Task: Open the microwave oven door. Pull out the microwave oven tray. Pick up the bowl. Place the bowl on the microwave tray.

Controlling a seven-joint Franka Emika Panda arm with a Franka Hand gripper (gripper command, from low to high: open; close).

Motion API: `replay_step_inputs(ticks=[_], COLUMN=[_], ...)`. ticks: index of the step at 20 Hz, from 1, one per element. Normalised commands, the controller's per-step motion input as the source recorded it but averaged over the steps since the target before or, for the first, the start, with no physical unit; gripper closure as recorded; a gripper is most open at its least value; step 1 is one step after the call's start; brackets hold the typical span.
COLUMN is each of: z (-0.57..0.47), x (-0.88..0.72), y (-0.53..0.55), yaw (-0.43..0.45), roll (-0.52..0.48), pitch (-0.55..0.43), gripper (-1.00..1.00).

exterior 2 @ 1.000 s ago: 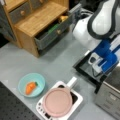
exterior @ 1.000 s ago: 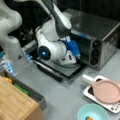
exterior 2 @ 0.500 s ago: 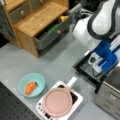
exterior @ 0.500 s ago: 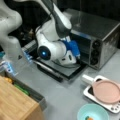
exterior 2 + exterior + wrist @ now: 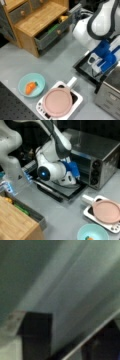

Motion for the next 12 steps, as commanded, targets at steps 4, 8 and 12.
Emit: replay_step_inputs(ticks=[4, 8, 12], z=[0.23, 0.34, 0.32], x=[-0.06, -0.04, 0.00], y=[-0.11, -0.25, -0.27], yaw=[-0.097, -0.015, 0.068], roll=[-0.017, -0.053, -0.080], pitch=[0.020, 0.037, 0.039], gripper=[1.00, 1.00, 1.00])
